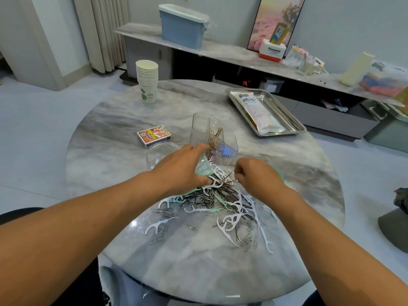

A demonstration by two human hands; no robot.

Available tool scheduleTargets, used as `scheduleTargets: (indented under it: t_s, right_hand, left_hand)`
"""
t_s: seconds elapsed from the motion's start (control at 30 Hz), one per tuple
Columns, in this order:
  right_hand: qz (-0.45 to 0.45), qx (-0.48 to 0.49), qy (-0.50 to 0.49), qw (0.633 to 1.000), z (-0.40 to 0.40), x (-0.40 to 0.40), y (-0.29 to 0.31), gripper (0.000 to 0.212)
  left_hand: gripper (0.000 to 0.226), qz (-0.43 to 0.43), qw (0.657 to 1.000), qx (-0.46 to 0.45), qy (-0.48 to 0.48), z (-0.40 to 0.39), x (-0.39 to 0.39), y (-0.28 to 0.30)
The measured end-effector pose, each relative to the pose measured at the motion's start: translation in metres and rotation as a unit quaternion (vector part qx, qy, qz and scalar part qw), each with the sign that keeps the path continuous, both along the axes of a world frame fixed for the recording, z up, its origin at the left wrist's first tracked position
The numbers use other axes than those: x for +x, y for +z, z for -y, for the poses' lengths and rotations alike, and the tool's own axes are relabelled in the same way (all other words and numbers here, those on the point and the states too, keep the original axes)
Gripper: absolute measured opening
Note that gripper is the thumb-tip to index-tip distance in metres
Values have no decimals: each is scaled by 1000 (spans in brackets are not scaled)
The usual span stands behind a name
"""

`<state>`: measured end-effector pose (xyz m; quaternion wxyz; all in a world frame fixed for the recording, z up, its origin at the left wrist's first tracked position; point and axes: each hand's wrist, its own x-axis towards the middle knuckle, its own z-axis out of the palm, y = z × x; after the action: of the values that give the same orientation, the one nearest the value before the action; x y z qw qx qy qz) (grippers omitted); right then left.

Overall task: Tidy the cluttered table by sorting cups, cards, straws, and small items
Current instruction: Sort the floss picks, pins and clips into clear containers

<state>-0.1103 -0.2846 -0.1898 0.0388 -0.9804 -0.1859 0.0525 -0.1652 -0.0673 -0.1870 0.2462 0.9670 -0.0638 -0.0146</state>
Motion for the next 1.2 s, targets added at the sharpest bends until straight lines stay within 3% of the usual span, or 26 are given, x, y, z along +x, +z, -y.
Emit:
scheduleTargets:
  t_s: [0.07,0.13,0.47,0.6,0.73,1.07,1.2]
  right_hand:
    - [-68,-9,-81,994,1,1,2,37]
    - [-106,-24,-128,986,2,-1,-3,50]
    - [-208,75,-155,963,4,-4,-10,5]
    - [-238,108,-109,959,8,-4,12,13]
    - [-301,60,-36,951,8,-13,13,18]
    - [-206,1,-14,979,2,-19,-3,24]
    - [-212,-18,-5,977,3,-16,-6,10]
  left_hand:
    - [93,-1,1000,2,4,0,0,-1]
    - [93,-2,1000,6,14,-2,2,-1]
    - [91,-8,998,27,49,-14,7,2]
    - [91,-6,998,34,43,-13,6,1]
    - [92,-12,999,30,39,-11,6,2]
    - [92,-23,998,41,35,-10,5,3]
    - [91,-20,998,42,34,-11,5,2]
